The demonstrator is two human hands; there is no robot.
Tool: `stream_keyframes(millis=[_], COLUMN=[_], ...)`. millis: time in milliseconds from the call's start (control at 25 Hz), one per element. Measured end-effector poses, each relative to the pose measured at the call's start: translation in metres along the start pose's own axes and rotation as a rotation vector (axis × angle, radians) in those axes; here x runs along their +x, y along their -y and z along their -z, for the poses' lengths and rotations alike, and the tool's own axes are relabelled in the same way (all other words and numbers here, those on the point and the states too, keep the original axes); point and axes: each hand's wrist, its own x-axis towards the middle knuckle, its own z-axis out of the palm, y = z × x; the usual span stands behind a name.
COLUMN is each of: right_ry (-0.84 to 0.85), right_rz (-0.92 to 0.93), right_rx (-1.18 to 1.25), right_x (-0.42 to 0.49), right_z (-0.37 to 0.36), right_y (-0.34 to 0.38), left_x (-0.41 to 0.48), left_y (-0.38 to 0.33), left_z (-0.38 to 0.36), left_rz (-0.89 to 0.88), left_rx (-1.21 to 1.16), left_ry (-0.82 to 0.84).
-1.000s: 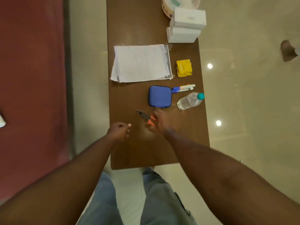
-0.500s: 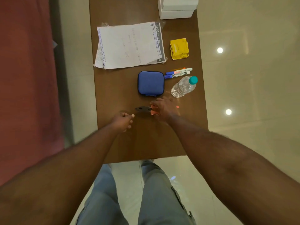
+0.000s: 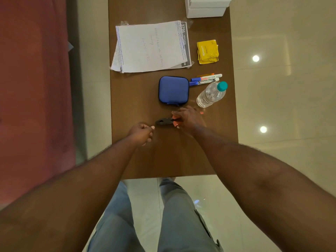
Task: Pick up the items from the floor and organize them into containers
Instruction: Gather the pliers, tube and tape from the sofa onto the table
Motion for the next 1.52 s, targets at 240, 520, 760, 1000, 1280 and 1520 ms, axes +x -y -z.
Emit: stream_keyframes(millis=[240, 520, 760, 1000, 1280, 1520], right_ry=[-0.035, -0.046, -0.033, -0.012, 0.064, 0.064], right_rz=[-0.027, -0.087, -0.036, 0.097, 0.189, 0.225], right_rx=[0.073, 0.154, -0.024, -0.101, 0.092, 0.129], right_x=[-0.001, -0.004, 0.001, 0.026, 0.075, 0.124], right_z=[-0.01, -0.014, -0.001, 0.01, -0.006, -0.036], right_y=[-0.002, 0.001, 0.033, 0.121, 0.3, 0.464], left_x=[0.0, -0.007, -0.013, -0.018, -0.018, 0.0], left_y=[0.008, 0.01, 0.014, 0.039, 0.109, 0.195], left_z=[-0.002, 0.006, 0.037, 0.119, 0.275, 0.411], left_rz=[-0.006, -0.02, -0.064, -0.094, -0.072, 0.008], left_rx=[-0.011, -0.043, -0.04, -0.13, -0.311, -0.529], left_ry=[-0.002, -0.004, 0.004, -0.035, -0.152, -0.273])
